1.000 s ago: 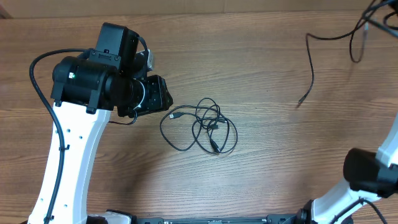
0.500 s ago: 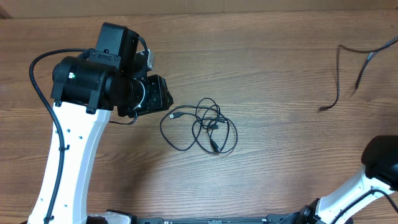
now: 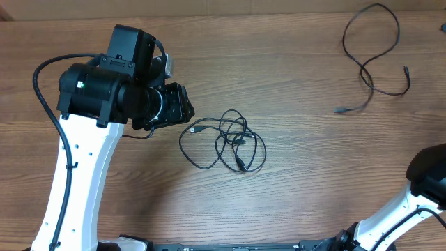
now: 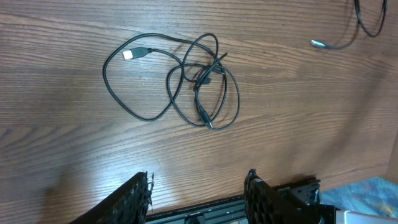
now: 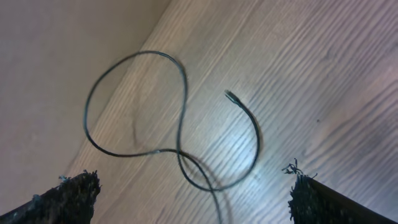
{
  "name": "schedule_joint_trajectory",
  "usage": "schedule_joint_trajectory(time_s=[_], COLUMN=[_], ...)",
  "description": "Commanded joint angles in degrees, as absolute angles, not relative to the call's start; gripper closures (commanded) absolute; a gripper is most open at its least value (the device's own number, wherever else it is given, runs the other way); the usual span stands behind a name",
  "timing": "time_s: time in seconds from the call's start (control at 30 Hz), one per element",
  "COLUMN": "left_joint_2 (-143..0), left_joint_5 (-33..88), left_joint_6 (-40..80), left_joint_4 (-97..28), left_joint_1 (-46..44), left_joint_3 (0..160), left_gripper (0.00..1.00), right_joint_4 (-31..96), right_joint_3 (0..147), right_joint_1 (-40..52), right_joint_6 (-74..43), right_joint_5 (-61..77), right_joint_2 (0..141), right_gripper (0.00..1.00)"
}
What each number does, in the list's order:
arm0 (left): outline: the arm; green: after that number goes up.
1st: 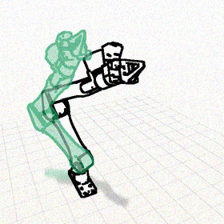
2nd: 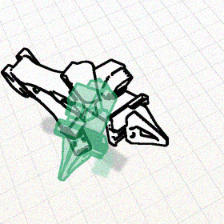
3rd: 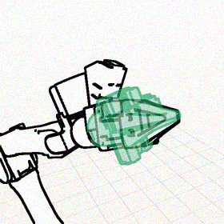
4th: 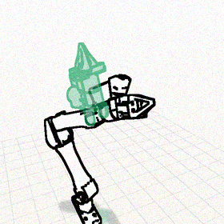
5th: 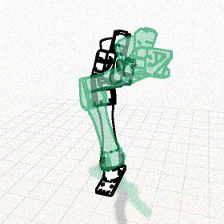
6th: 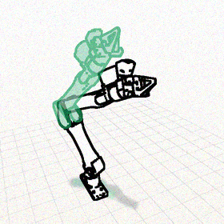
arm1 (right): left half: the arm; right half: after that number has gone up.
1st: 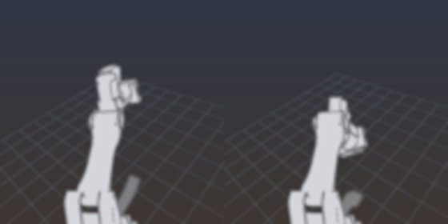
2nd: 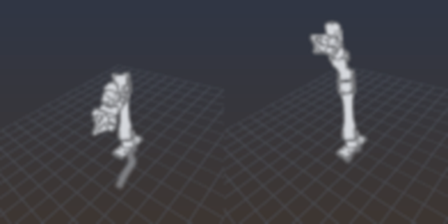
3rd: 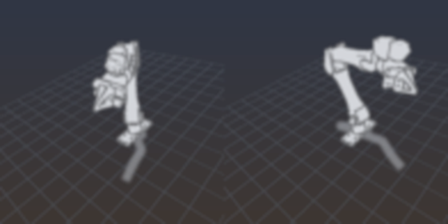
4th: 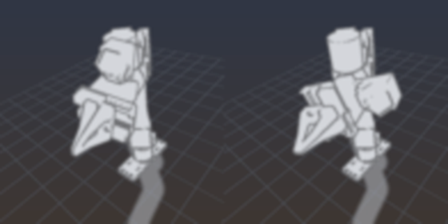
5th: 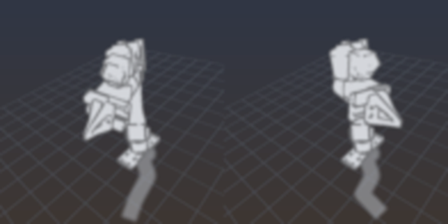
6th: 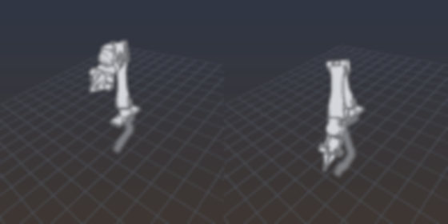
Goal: Untangle cables
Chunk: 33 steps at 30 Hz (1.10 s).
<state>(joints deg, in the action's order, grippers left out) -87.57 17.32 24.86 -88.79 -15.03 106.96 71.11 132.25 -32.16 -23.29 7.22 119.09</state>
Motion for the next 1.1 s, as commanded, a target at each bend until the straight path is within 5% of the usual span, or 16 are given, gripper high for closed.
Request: schedule_joint_trajectory(time_s=[0.0,0.33,0.73,1.07], left_joint_2=[-87.77,-87.77,-87.77,-87.77], left_joint_5=[17.37,17.37,17.37,17.37], left_joint_6=[23.77,23.77,23.77,23.77], left_joint_4=[-88.95,-88.51,-88.18,-88.01], left_joint_1=[-15.46,-15.46,-15.46,-15.46], left_joint_3=[106.91,106.91,106.91,106.91], left_gripper=[0.49,0.48,0.48,0.48], right_joint_4=[72.51,76.47,82.21,75.02], right_joint_3=[132.81,132.68,130.78,115.46], right_joint_1=[-32.40,-28.29,-16.95,-14.20], right_joint_6=[-23.11,-11.77,-18.04,-26.79], right_joint_5=[7.29,24.29,9.80,6.46], right_joint_2=[116.36,116.81,121.58,123.48], right_gripper=[0.00,0.00,0.00,0.03])
